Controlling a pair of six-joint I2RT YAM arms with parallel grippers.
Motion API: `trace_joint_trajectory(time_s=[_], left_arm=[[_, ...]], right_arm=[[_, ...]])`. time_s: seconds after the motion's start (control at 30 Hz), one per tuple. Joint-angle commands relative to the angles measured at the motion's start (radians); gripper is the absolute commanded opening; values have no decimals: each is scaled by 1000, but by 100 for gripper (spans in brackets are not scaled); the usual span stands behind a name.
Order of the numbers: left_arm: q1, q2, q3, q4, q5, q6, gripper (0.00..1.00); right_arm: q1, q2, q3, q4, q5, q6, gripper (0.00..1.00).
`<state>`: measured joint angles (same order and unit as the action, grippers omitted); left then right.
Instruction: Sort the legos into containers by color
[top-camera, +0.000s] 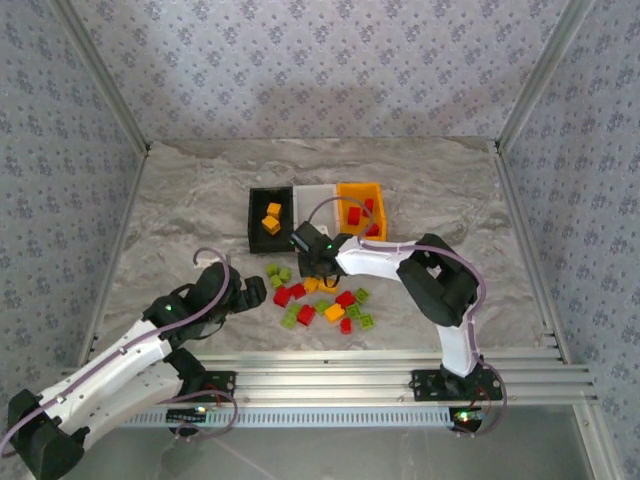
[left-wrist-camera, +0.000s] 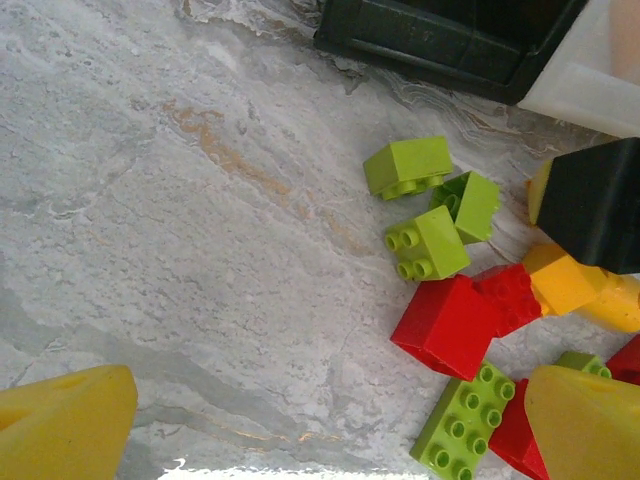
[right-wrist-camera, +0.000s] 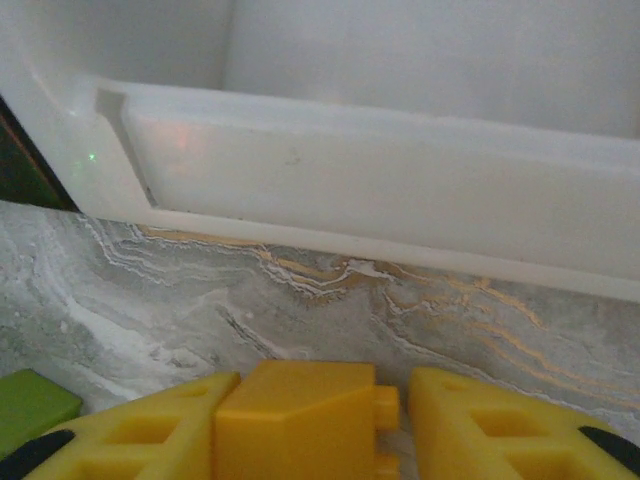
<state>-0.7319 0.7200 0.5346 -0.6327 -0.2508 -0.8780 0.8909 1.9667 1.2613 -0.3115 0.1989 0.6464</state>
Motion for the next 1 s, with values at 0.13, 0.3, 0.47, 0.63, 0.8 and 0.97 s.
trace_joint_trajectory(time_s=[0.13, 0.3, 0.47, 0.63, 0.8, 0.97], left_arm=[[10, -10, -11, -5, 2, -15, 99], [13, -10, -15, -2, -7, -21, 99], [20, -10, -15, -5, -18, -25, 99], [25, -21, -26, -7, -15, -43, 100], [24, -29, -44, -6, 0, -67, 100], [25, -30, -45, -15, 33, -61, 99]], right_arm=[[11, -29, -43, 45, 11, -9, 34], [14, -97, -101, 71, 23, -8, 29], [21, -206, -137, 67, 30, -9, 27], [46, -272, -61, 44, -1, -78, 27], [44, -152, 137, 41, -59, -118, 28], [16, 58, 396, -2, -109, -158, 30]])
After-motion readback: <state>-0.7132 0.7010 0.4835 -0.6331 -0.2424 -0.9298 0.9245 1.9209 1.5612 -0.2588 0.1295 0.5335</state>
